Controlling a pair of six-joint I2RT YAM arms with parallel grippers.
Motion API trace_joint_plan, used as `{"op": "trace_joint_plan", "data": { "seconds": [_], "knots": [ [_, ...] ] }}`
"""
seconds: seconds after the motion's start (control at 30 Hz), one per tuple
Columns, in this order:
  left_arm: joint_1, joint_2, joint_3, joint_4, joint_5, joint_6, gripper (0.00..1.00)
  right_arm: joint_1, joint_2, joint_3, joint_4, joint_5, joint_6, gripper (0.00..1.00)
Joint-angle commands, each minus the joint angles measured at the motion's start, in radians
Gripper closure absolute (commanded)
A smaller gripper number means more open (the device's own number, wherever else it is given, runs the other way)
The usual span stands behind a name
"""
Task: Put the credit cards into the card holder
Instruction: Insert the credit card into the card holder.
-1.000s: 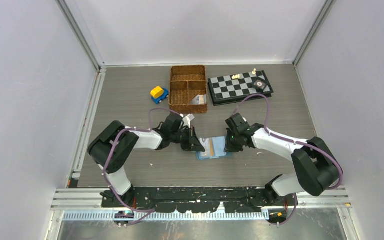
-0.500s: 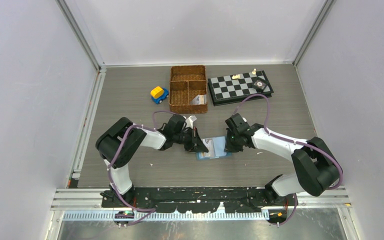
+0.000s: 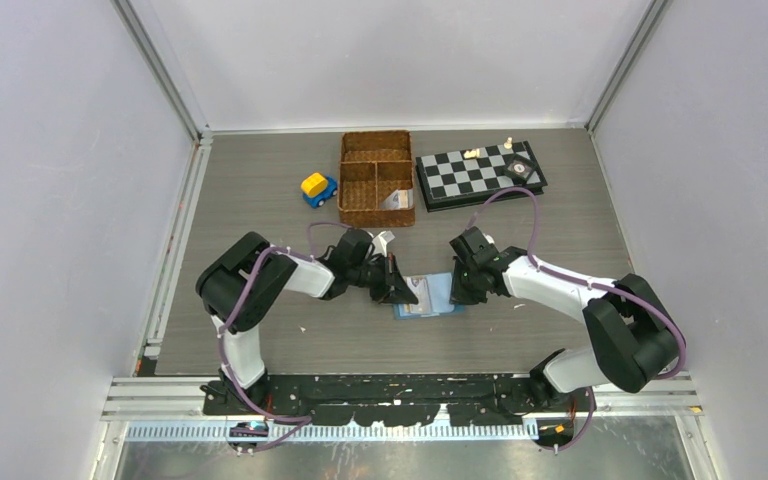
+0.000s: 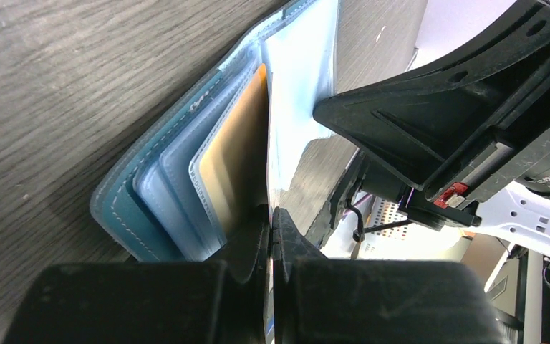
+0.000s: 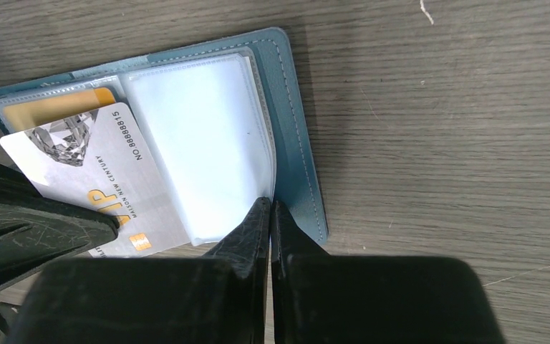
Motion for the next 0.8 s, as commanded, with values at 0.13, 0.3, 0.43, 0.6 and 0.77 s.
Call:
{"op": "trace_joint_plan", "data": {
  "seconds": [0.13, 0.3, 0.43, 0.6, 0.77],
  "knots": [
    [-0.003, 0.019, 0.037, 0.05, 0.015, -0.008, 1.0, 0.003, 0.016, 0.03, -0.027, 0.049, 0.012, 0.96],
    [-0.002, 0.003, 0.03, 0.069, 0.023, -0.02, 1.0, 0.004, 0.023, 0.029, -0.029, 0.051, 0.011, 0.96],
    [-0.002, -0.015, 0.028, 0.069, 0.027, -0.025, 1.0, 0.004, 0.021, 0.029, -0.032, 0.054, 0.01, 0.96],
    [-0.003, -0.023, 0.027, 0.074, 0.035, -0.031, 1.0, 0.004, 0.022, 0.03, -0.036, 0.057, 0.009, 0.97],
    [-0.002, -0.046, 0.025, 0.077, 0.037, -0.04, 1.0, 0.003, 0.024, 0.033, -0.039, 0.059, 0.009, 0.97]
  ]
}}
